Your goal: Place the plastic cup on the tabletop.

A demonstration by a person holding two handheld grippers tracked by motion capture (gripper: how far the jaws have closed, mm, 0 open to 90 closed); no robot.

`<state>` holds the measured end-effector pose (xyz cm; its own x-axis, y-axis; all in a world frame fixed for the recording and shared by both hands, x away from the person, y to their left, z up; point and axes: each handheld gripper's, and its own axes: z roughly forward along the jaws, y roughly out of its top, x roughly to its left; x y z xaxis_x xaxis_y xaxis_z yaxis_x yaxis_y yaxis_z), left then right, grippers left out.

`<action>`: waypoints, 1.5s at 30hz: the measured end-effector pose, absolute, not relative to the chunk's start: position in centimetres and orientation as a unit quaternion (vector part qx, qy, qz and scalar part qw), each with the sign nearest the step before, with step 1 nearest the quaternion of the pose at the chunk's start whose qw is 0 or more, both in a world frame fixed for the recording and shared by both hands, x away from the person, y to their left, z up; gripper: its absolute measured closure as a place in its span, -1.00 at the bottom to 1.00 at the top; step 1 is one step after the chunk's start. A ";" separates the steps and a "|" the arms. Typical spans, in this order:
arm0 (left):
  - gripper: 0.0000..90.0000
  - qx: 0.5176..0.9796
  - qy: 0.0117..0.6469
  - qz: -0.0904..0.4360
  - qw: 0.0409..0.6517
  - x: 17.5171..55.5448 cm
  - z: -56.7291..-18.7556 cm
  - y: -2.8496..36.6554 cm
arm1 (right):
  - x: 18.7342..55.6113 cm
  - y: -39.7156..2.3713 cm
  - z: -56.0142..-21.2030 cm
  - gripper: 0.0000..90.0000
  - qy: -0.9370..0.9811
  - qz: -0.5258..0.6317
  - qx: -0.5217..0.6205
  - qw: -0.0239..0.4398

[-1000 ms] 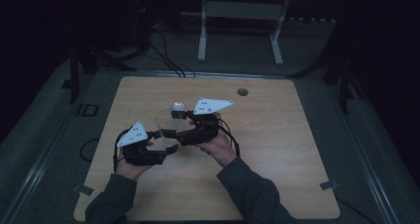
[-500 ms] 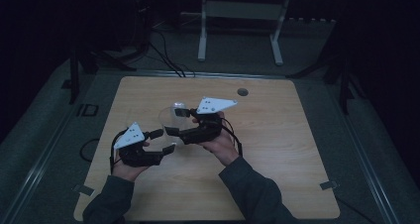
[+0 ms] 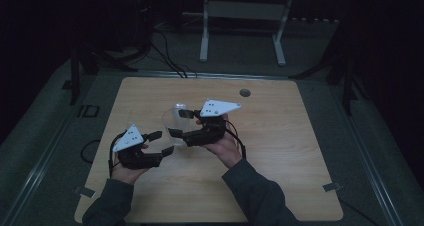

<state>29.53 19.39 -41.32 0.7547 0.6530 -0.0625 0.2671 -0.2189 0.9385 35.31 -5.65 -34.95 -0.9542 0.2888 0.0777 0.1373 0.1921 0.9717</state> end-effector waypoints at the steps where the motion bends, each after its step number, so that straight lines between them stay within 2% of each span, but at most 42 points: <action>1: -0.34 0.761 0.303 0.178 0.546 29.5 -41.3 19.4 | 35.3 -5.7 -35.0 -0.37 0.769 0.621 0.138 0.062; 45: -0.26 0.750 0.326 0.192 0.543 30.3 -41.6 20.0 | 35.2 -6.6 -37.1 -0.37 0.772 0.616 0.143 0.062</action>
